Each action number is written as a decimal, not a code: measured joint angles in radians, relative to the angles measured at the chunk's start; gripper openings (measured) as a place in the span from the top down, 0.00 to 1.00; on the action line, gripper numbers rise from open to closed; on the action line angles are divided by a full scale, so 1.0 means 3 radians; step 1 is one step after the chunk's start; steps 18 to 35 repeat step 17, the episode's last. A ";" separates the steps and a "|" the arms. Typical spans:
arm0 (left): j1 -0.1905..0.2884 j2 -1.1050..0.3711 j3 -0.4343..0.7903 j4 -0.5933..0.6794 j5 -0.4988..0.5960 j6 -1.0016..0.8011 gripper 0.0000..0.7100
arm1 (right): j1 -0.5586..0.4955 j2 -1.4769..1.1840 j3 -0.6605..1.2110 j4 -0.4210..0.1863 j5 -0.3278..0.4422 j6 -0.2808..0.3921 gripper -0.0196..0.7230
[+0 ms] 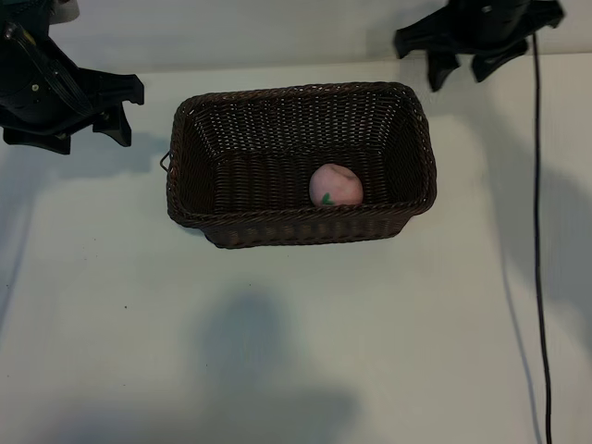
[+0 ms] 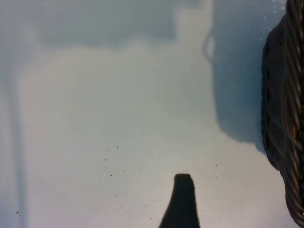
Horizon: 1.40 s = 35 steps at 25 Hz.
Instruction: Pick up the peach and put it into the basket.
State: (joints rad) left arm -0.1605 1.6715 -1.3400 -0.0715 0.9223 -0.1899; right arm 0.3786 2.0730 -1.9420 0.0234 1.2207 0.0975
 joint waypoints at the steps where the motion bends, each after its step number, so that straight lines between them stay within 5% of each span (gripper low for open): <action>1: 0.0000 0.0000 0.0000 0.0000 0.0000 0.0000 0.17 | -0.0029 0.0000 0.0000 -0.0003 0.0000 -0.0008 0.29; 35: 0.0000 0.0000 0.0000 0.0000 0.0000 0.0000 0.17 | -0.0121 0.0000 0.0000 -0.0016 0.0011 -0.0042 0.29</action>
